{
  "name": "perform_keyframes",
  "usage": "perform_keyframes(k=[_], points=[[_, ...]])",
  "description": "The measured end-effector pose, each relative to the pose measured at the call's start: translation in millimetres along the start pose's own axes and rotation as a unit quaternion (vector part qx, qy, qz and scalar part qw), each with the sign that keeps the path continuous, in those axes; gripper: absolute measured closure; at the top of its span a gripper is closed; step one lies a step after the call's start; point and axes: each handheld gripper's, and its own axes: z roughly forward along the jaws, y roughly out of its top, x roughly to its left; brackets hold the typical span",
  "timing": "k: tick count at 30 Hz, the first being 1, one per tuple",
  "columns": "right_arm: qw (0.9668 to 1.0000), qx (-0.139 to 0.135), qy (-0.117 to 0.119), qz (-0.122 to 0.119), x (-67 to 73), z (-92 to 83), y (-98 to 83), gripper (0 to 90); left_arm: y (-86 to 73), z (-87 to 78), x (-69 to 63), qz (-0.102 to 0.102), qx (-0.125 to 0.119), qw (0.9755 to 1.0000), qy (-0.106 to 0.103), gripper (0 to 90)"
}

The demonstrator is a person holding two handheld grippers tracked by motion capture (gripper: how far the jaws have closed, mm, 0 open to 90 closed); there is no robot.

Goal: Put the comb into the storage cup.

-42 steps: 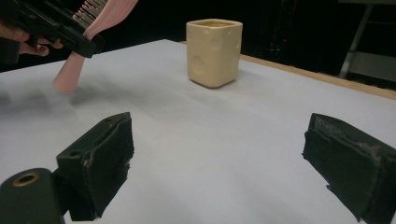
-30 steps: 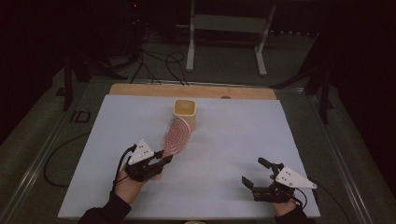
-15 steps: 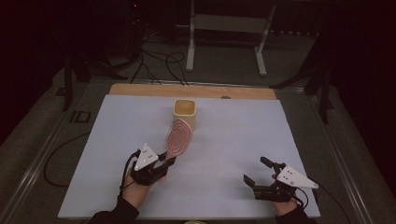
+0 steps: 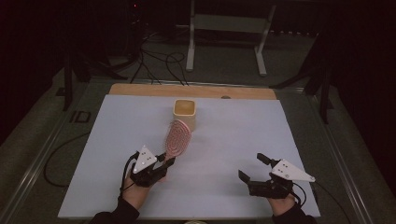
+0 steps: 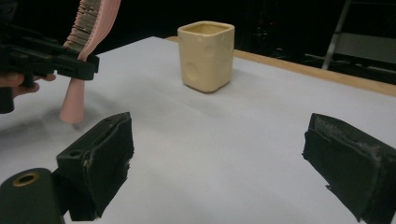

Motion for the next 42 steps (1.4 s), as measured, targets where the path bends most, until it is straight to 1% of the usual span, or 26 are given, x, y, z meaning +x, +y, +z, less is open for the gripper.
perform_keyframes(k=[1, 2, 3, 4, 5, 7, 9, 10, 11, 14, 16, 17, 19, 22, 24, 26, 28, 33, 38, 42], points=[[1.0, 0.004, -0.001, -0.002, 1.1, 1.6, 3.7, 8.3, 0.0, -0.8, 0.1, -0.002, -0.001, 1.0, 0.002, 71.0], [1.0, 0.004, 0.004, -0.003, 1.6, 2.9, 7.2, 8.3, 0.3, -1.4, 0.7, -0.001, -0.003, 1.0, 0.002, 71.0], [1.0, 0.0, 0.007, -0.004, 2.7, 3.9, 10.8, 8.3, 0.5, -1.9, 1.0, -0.002, -0.003, 1.0, 0.002, 71.0], [0.9999, -0.001, 0.005, -0.009, 4.0, 4.7, 14.9, 8.3, 0.5, -2.5, 0.9, -0.001, -0.005, 1.0, 0.005, 71.0], [0.9999, -0.002, 0.005, -0.015, 4.9, 5.8, 18.9, 8.3, 0.5, -3.0, 1.3, -0.002, -0.006, 1.0, 0.005, 71.0], [0.9998, -0.008, 0.008, -0.017, 5.9, 7.5, 26.8, 8.2, 0.3, -4.3, 2.3, -0.004, -0.008, 0.9999, 0.009, 70.9], [0.9997, -0.008, 0.012, -0.021, 6.5, 9.9, 34.7, 8.2, 0.1, -4.4, 3.4, -0.009, -0.008, 0.9999, 0.006, 71.0], [0.9995, -0.009, 0.014, -0.025, 7.0, 10.9, 38.5, 8.2, -0.3, -4.6, 3.7, -0.01, -0.008, 0.9999, 0.01, 70.9], [0.9995, -0.008, 0.015, -0.028, 8.0, 11.9, 42.2, 8.2, -0.6, -4.5, 4.3, -0.012, -0.008, 0.9999, 0.007, 70.9], [0.9991, -0.012, 0.021, -0.034, 9.9, 15.2, 52.0, 8.2, -1.1, -3.9, 4.4, -0.012, -0.005, 0.9999, 0.005, 70.9], [0.9991, -0.015, 0.023, -0.033, 11.0, 17.4, 57.6, 8.2, -1.2, -4.0, 3.8, -0.009, -0.006, 0.9999, 0.008, 70.9], [0.999, -0.018, 0.03, -0.029, 11.8, 18.7, 60.8, 8.2, -1.0, -3.9, 3.9, -0.01, -0.006, 0.9999, 0.006, 70.9], [0.9989, -0.017, 0.032, -0.03, 12.3, 19.3, 62.7, 8.2, -0.7, -4.0, 3.7, -0.01, -0.006, 0.9999, 0.007, 70.9], [0.9987, -0.023, 0.031, -0.032, 19.9, 24.7, 71.5, 8.2, -0.8, -3.9, 4.1, -0.014, -0.009, 0.9998, 0.008, 71.0], [0.9987, -0.025, 0.033, -0.03, 23.4, 26.5, 75.0, 8.2, -0.6, -3.7, 4.0, -0.012, -0.006, 0.9999, 0.009, 71.0], [0.9986, -0.026, 0.033, -0.032, 26.4, 28.4, 78.6, 8.2, -0.7, -3.3, 3.7, -0.013, -0.005, 0.9999, 0.005, 71.0], [0.9983, -0.03, 0.039, -0.031, 28.4, 30.0, 82.3, 8.2, -0.8, -2.9, 3.3, -0.013, -0.005, 0.9999, 0.005, 71.0], [0.9978, -0.037, 0.043, -0.034, 33.5, 35.1, 91.4, 8.2, -0.4, -2.9, 2.7, -0.011, -0.006, 0.9999, 0.007, 70.9], [0.9972, -0.043, 0.048, -0.037, 40.0, 39.6, 101.2, 8.2, -0.2, -2.8, 2.7, -0.016, -0.007, 0.9998, 0.004, 71.0], [0.9972, -0.043, 0.052, -0.031, 46.7, 44.9, 108.5, 8.2, -0.1, -3.0, 2.2, -0.014, -0.008, 0.9999, 0.005, 71.0]])
